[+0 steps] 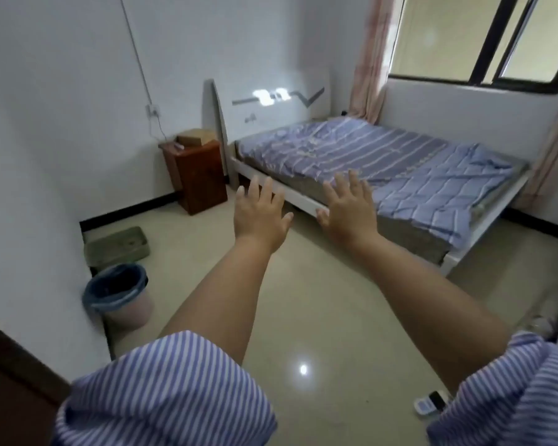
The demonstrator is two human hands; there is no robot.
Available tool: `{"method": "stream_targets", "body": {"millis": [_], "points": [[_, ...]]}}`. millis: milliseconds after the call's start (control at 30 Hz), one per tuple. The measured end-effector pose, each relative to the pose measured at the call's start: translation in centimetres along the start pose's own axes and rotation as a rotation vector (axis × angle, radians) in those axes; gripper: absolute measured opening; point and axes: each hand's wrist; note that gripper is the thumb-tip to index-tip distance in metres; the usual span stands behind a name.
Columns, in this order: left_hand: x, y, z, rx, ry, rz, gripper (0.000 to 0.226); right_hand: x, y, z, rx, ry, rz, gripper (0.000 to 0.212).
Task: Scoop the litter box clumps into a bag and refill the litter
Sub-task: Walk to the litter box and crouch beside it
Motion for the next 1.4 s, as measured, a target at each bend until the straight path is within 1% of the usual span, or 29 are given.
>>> {"method": "stream_targets", "body": {"millis": [133,200,333,433,600,700,867,1100,1267,1400], "points": [[-4.1,-6.6,1.5,-0.044,0.041,0.185,0.055,-3.6,-7.1,0.1,0.049,0.01,0.205,0.058],[-7.1,-9.8,2.2,-0.04,0.05,0.235,0.052,-6.4,-10.9,-0.1,0.05,0.019,0.283,0.057],[-14.6,-14.9,4.3,-0.015,0.066,0.367,0.051,-14.0,-16.8,-0.3,0.045,0.039,0.38,0.054],[-20.0,-17.5,6.3,0.016,0.104,0.478,0.051,-20.5,-19.7,0.2,0.009,0.05,0.451,0.054],[-28.4,-20.2,11.5,0.047,0.187,0.559,0.05,-31.3,-23.2,2.4,0.002,0.095,0.536,0.054],[-34.0,-21.5,16.0,0.067,0.247,0.567,0.05,-38.3,-25.1,4.6,0.007,0.147,0.556,0.053],[-45.1,-23.5,25.4,0.102,0.335,0.532,0.048,-52.8,-27.7,10.0,0.023,0.277,0.487,0.051],[-62.0,-23.8,38.7,0.121,0.358,0.484,0.047,-73.8,-28.8,18.2,-0.015,0.295,0.472,0.053],[-74.5,-25.2,46.2,0.134,0.394,0.487,0.045,-87.4,-31.4,20.8,-0.01,0.259,0.511,0.053],[-85.6,-27.4,51.8,0.159,0.449,0.471,0.043,-100.0,-34.4,23.1,0.02,0.295,0.516,0.053]]}}
Point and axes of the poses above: each hand's wrist, its own x-axis away from the middle knuckle, its own y-axis out of the back of the hand, z = x × y, and after that the axes turned 12 degrees about z, right-handed
